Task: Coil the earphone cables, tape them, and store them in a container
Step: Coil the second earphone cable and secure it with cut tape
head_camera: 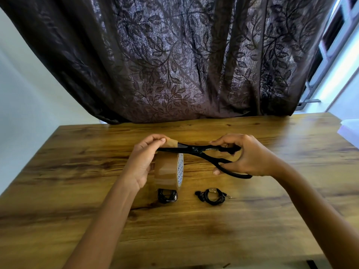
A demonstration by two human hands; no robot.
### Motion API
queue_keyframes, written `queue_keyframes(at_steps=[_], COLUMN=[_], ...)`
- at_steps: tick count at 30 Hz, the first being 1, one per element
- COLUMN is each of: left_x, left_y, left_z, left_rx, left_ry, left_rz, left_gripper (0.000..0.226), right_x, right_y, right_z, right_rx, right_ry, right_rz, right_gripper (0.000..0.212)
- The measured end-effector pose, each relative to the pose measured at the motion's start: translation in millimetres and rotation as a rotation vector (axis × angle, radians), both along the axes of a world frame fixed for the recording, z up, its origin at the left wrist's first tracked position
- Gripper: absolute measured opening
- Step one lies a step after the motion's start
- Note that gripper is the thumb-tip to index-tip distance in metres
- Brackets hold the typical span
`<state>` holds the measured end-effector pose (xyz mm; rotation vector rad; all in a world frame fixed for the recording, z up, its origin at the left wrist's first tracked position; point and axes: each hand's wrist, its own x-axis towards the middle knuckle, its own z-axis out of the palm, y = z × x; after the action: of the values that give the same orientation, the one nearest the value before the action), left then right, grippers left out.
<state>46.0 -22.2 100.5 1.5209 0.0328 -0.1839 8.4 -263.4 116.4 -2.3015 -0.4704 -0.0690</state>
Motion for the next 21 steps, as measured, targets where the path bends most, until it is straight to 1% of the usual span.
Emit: queue_keyframes(at_steps=[5,10,15,21], left_x=[0.7,0.6,0.6,0.7], left_y=[-0.9,-3.3,-3.4,-5.7], left_z=[0.2,1.7,1.4,0.1], left_rx=[-0.002,-0.007,-0.015,-0.021], left_ry=[0.004,0.008,0.006,0.014], left_rz=[0.005,-0.001,-0.010,-0.013], left_gripper=[0.020,0.017,0.017,0.020], right_x=[-1.2,-0.6,0.1,0.8], right_y=[-0.2,-1.6,-2.4,-4.2], right_z=[0.6,-0.2,-1.4,-1.7], right_rx=[0.015,-0.013,-0.029,-0.048], right_ry=[-0.018,-0.042,-0.073,-0.091], right_rz=[-0.007,-0.018,-0.026,-0.028], right_gripper=[0.065,0.063,0.066,0.063])
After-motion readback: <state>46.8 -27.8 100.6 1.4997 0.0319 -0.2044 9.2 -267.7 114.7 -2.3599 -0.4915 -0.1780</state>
